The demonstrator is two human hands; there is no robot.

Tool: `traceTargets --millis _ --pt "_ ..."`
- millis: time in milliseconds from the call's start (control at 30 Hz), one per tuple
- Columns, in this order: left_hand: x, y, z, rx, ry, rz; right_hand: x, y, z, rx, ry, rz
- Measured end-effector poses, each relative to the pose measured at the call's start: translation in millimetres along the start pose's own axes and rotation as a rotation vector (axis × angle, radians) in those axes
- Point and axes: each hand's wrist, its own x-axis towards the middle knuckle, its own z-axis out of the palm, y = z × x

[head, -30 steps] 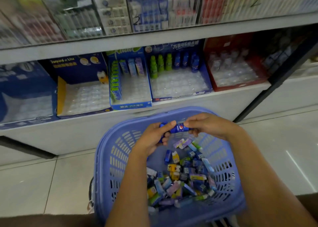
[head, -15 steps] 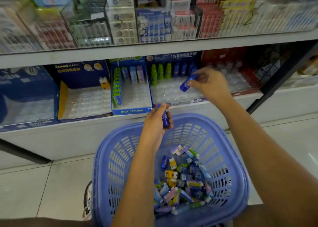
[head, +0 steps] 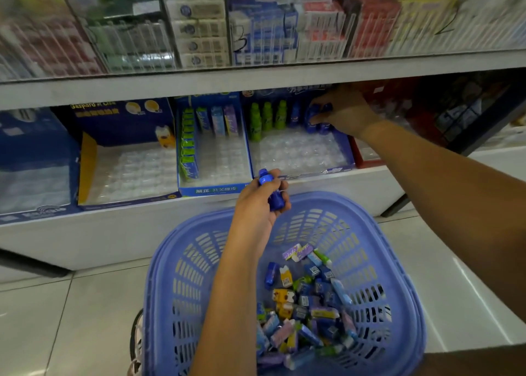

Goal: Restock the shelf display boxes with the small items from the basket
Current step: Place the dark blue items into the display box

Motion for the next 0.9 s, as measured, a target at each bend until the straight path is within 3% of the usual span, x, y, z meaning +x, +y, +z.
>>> traceTargets --millis 200,367,567,733,833,900 --pt "2 -2 -3 0.023 -0.115 0.037 6 2 2 -0.074 -0.073 -0.007" --pt "-2 2 6 -0.090 -0.095 -0.061 2 -1 0 -0.061 -0.067 0.035" --pt "-8 4 9 -0.177 -0.106 -0.050 -5 -17 -12 -0.105 -0.134 0.044" --pt "-11 0 9 -0.217 -0.102 -0.008 -42 -50 -9 0.135 0.057 -0.094" --pt "-7 -6 7 -0.116 -0.100 0.125 -78 -69 -10 0.518 -0.209 -0.112" --pt "-5 -11 6 0.033 -0.100 0.257 -96 -72 -13 0.626 -0.342 -0.092"
